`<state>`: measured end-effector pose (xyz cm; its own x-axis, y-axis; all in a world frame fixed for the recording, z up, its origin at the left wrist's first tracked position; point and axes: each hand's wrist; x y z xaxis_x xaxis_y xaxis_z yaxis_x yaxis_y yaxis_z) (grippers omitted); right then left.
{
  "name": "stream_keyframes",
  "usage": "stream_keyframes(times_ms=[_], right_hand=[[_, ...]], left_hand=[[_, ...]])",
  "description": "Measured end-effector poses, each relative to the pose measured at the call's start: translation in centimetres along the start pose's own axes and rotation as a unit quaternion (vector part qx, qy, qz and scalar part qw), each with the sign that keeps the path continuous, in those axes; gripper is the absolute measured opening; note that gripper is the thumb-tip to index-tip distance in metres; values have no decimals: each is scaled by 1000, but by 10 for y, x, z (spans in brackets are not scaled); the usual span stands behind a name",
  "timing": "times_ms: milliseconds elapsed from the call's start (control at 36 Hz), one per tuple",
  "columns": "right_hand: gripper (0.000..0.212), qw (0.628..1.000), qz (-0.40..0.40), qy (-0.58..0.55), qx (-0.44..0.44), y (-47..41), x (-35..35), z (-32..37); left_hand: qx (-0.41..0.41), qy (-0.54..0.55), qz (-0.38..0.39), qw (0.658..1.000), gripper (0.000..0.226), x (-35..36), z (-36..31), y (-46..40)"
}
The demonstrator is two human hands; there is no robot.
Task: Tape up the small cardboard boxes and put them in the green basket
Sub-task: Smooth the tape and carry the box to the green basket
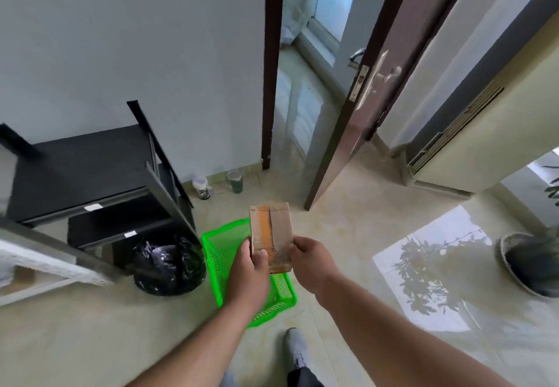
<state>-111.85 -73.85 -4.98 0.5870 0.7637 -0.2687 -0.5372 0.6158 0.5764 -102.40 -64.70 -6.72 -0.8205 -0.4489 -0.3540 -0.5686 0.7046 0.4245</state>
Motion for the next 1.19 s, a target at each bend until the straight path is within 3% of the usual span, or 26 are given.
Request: stream_keyframes(times_ms=[83, 361, 444, 500, 583, 917, 1194], right_hand=[[31, 999, 36, 8, 4, -25, -7, -8], [28, 992, 117, 35, 32, -113, 8, -25], [28, 990, 136, 27, 39, -135, 21, -19], [35, 989, 133, 40, 57, -145, 25, -18], [44, 988, 131, 52, 67, -150, 24, -19], [27, 988, 134, 69, 24, -135, 27, 36], [15, 981, 181, 72, -18, -78, 96, 92]], left_hand=[[-40, 27, -43, 998, 12, 14, 2, -13], [-125, 34, -86, 988, 10, 15, 27, -73], [-161, 4, -92, 983, 45, -2, 39, -91], [-174, 10, -122, 977, 53, -15, 42, -97], [-179, 14, -150, 972, 52, -27, 45, -94], [-162, 47, -210, 963, 47, -75, 33, -54], [-127, 69, -282, 949, 47, -161, 29, 23]])
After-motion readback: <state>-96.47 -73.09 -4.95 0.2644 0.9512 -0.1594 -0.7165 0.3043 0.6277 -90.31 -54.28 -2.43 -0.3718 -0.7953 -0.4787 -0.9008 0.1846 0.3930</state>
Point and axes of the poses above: each hand's wrist, its own y-axis away from the middle knuckle, its own x-axis out of the palm, z = x × y, and after that the axes turned 10 degrees about z, right-handed
